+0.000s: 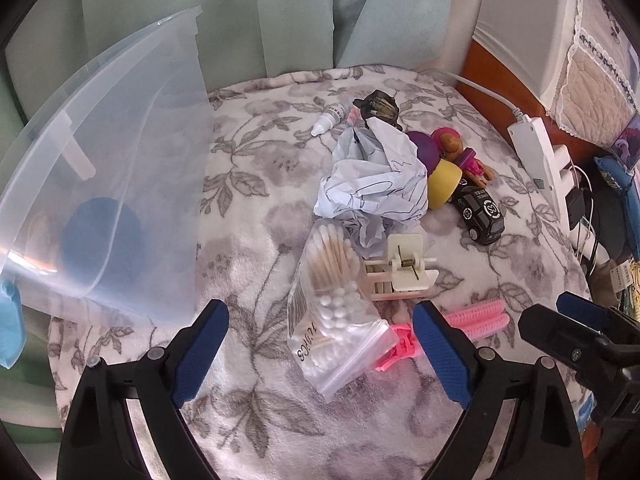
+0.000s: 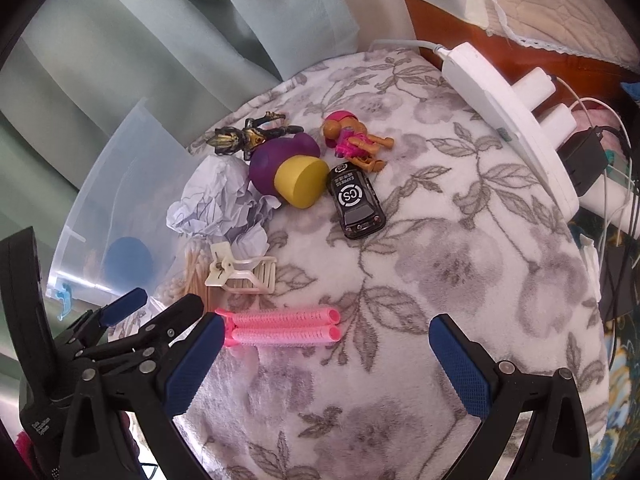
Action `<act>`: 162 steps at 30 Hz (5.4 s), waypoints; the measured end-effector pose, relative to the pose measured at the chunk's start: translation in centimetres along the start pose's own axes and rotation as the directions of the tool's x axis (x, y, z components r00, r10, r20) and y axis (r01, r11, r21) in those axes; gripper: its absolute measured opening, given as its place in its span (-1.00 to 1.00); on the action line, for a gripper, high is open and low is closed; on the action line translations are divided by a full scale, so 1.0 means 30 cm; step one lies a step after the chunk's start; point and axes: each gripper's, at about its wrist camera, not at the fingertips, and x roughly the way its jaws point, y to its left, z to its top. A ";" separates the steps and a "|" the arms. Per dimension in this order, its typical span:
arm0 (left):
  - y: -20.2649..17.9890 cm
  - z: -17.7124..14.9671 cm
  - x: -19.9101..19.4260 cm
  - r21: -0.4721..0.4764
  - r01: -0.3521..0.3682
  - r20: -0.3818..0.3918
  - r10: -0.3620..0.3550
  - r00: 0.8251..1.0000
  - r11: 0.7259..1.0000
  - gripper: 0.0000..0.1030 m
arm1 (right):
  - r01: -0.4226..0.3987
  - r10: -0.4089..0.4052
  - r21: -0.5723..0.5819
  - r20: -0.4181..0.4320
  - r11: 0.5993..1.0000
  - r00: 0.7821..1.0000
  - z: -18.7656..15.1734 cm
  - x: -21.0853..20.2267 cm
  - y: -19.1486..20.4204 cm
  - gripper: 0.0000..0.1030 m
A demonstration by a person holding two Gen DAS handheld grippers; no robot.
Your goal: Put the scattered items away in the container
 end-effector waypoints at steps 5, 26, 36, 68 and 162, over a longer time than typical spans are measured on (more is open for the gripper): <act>0.013 0.012 0.031 -0.004 -0.003 -0.009 0.003 1.000 1.000 0.61 | -0.003 0.002 -0.014 -0.016 1.000 1.000 -0.005 0.022 0.013 1.00; 0.093 -0.031 0.034 -0.075 0.002 -0.002 -0.002 1.000 0.997 -0.49 | -0.003 -0.007 -0.113 -0.087 0.994 0.996 -0.033 0.095 0.115 1.00; 0.144 -0.115 0.006 -0.089 0.021 -0.013 -0.022 1.000 0.996 -0.49 | -0.002 -0.021 -0.152 -0.145 0.988 0.989 -0.056 0.160 0.169 1.00; 0.211 -0.130 0.015 -0.149 0.084 -0.005 -0.086 0.996 0.985 -0.47 | 0.093 -0.109 -0.161 -0.092 0.982 0.990 0.004 0.136 0.175 1.00; 0.088 0.140 -0.347 -0.072 0.227 0.279 -0.199 0.939 0.971 -0.45 | -0.177 0.241 -0.210 0.337 0.962 0.910 0.347 -0.325 0.327 -0.43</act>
